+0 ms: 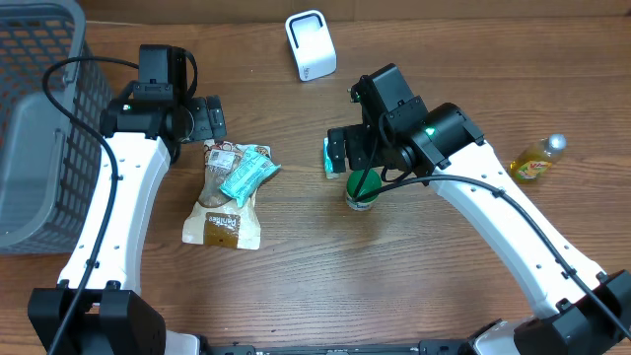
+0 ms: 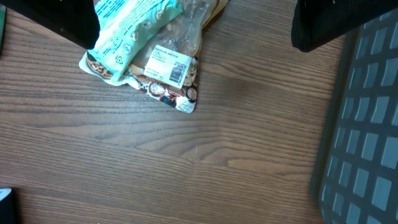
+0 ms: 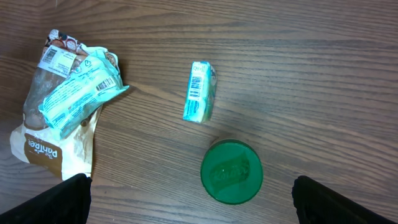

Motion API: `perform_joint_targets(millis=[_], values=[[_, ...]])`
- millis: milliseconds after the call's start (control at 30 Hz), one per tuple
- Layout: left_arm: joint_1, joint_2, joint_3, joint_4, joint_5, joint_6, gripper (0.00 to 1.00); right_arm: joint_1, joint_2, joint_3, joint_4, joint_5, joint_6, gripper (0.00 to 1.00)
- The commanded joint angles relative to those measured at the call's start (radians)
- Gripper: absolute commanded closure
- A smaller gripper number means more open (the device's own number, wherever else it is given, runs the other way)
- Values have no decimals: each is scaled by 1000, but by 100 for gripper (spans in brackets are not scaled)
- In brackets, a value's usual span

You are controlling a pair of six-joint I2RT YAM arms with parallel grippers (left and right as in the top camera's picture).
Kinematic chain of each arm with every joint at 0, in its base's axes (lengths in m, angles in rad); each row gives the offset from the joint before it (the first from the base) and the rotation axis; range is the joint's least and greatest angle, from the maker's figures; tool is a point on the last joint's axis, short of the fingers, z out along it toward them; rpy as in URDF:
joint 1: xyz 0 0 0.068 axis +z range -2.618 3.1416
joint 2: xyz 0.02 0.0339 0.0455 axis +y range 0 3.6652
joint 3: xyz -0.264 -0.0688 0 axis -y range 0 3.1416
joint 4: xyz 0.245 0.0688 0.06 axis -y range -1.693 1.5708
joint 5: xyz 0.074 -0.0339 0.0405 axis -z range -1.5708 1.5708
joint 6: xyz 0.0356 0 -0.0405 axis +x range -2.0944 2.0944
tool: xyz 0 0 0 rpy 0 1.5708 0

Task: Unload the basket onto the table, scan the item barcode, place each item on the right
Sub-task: 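Shift the right gripper over the green-lidded jar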

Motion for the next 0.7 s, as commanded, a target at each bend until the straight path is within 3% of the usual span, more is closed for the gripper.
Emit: perform_joint_targets(millis=[0,667], values=[[5,-8,7,2,-14,12,0,3,5,-6,2,6,2,0],[5,-8,7,2,-14,12,1,2,26,-6,2,85,2,0]])
